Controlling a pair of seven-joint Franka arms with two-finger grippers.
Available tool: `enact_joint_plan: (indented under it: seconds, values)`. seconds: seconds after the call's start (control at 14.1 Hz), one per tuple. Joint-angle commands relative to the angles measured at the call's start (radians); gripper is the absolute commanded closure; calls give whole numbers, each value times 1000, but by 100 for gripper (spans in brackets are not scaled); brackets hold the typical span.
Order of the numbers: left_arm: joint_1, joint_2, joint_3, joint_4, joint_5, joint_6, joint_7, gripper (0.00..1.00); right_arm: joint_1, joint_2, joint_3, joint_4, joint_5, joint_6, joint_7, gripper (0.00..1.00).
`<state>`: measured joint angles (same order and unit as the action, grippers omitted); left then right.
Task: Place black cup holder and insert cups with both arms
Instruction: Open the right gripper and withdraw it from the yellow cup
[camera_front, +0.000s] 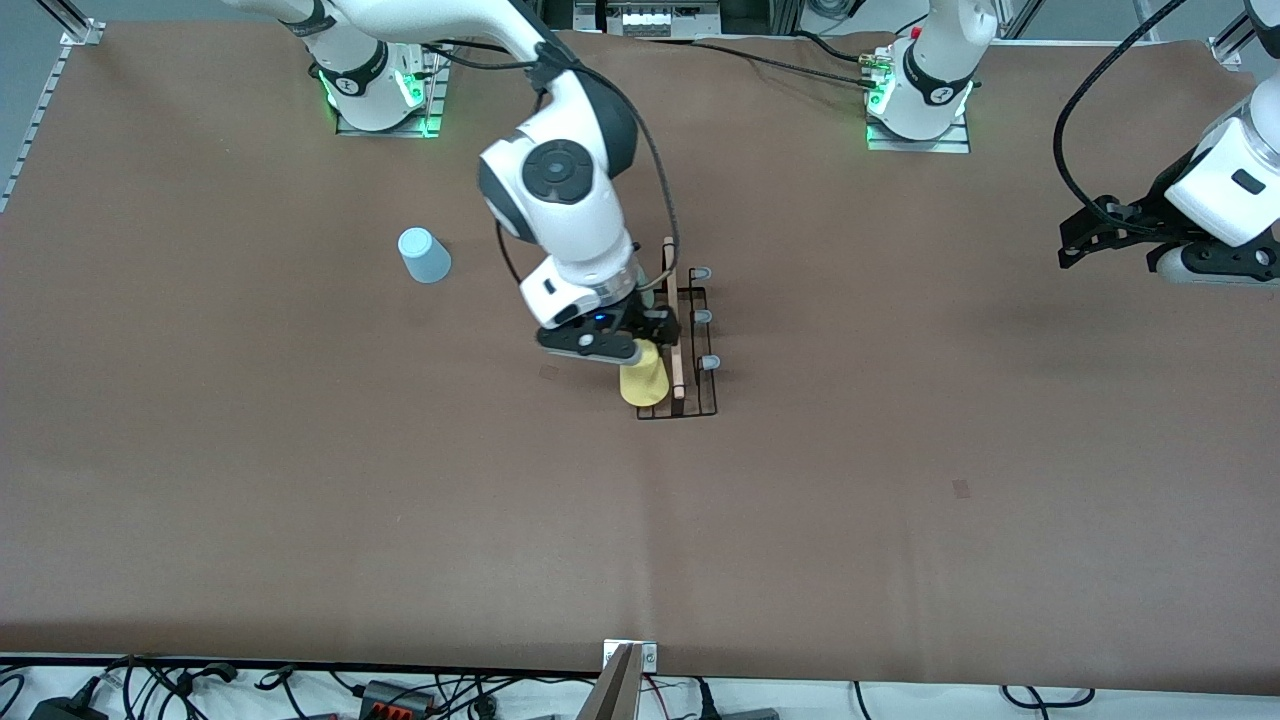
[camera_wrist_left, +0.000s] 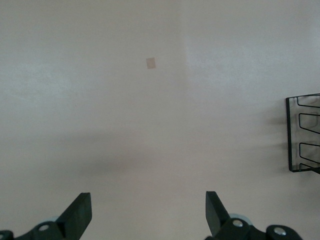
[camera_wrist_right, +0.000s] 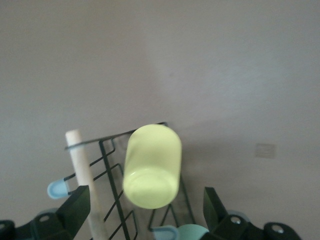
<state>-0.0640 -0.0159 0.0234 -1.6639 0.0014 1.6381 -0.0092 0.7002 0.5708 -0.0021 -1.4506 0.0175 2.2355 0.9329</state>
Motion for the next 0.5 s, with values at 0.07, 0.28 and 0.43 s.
enact_joint_plan:
  seconds: [0.07,0.28,0.43]
  values:
    - [-4,11,0,29,15,-23,-5,0,-135,-142,10,-24,1,-207,-142,0]
    - [-5,11,0,29,15,-23,-5,0,-284,-248,10,-73,4,-328,-380,0]
    - [-5,11,-2,30,15,-23,-5,0,-382,-293,7,-74,2,-425,-535,0]
